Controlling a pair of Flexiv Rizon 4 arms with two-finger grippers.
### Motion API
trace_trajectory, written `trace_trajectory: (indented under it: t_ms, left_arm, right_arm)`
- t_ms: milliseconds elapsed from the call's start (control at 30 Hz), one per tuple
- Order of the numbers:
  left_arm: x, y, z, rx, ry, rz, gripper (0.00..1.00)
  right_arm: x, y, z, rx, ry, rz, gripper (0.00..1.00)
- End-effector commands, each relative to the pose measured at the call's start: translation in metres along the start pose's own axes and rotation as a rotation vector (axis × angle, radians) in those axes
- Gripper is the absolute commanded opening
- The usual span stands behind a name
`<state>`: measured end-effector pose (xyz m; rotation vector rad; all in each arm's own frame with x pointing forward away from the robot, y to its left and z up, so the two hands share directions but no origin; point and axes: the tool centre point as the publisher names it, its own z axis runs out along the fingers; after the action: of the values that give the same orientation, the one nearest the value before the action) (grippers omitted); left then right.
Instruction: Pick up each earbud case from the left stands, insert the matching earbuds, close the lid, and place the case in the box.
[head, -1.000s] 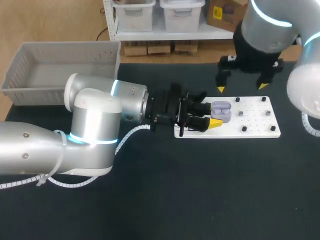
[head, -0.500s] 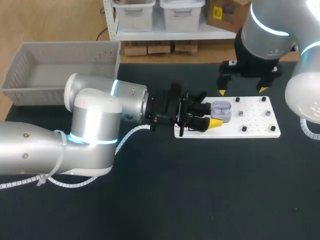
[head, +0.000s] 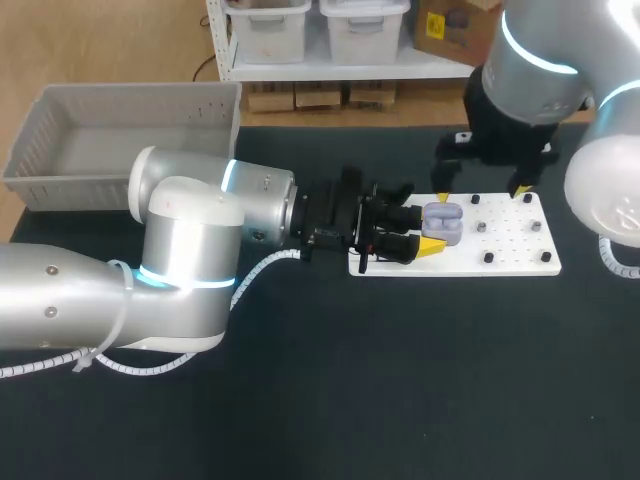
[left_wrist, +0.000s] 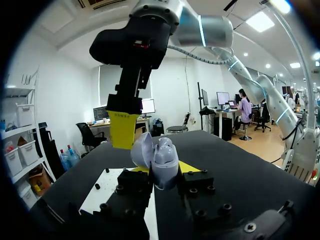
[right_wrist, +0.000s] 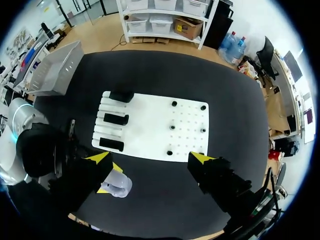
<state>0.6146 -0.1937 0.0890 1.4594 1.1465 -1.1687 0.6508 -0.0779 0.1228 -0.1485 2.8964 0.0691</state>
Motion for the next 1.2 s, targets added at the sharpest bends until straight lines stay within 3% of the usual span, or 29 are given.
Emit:
trace_trajectory:
  t_ms: [33, 233, 433, 600, 800, 1033, 1200]
  left_arm:
    - [0.001, -0.001, 0.0, -0.006, -0.003, 0.003, 0.0]
    - [0.001, -0.001, 0.0, -0.006, -0.003, 0.003, 0.0]
    - [0.001, -0.001, 0.0, -0.006, -0.003, 0.003, 0.0]
    - [0.001, -0.001, 0.0, -0.006, -0.003, 0.003, 0.0]
    - [0.001, -0.001, 0.0, -0.006, -0.003, 0.003, 0.0]
    - [-0.016, -0.006, -0.027, -0.067, -0.009, -0.019, 0.0]
    - [-0.027, -0.013, -0.055, -0.16, -0.013, -0.038, 0.0]
  right_arm:
    - [0.01, -0.003, -0.008, -0.009, -0.005, -0.002, 1.0]
    - [0.02, -0.004, -0.009, -0.028, 0.007, -0.001, 1.0]
    - [0.017, -0.009, -0.021, -0.038, -0.045, 0.019, 1.0]
    - [0.018, -0.011, -0.059, -0.038, -0.171, -0.033, 1.0]
    - [0.039, -0.007, -0.107, -0.103, -0.282, -0.174, 1.0]
    - [0.066, -0.005, -0.13, -0.217, -0.321, -0.243, 1.0]
    - [0.069, -0.005, -0.132, -0.222, -0.326, -0.242, 1.0]
